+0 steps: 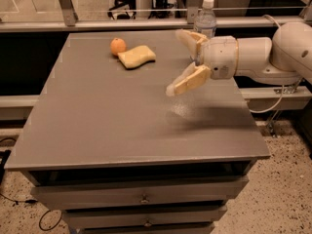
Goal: Move sponge near orange
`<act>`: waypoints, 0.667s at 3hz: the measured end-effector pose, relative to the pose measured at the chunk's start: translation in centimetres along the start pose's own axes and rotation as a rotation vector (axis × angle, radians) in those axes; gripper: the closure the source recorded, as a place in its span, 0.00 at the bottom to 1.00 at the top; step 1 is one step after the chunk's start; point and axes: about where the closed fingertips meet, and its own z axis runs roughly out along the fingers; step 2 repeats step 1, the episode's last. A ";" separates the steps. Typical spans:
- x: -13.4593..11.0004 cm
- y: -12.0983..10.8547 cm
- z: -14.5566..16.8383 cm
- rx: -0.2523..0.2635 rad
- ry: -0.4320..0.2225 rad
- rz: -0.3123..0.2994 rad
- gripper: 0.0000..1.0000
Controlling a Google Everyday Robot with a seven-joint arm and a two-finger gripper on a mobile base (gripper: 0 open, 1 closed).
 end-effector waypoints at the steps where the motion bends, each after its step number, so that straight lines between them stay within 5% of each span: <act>1: -0.8 0.8 -1.2 -0.009 -0.010 -0.013 0.00; 2: -0.8 0.8 -1.2 -0.009 -0.010 -0.013 0.00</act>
Offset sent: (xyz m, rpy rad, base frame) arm 0.0000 0.0000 0.0000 0.0000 0.0000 0.0000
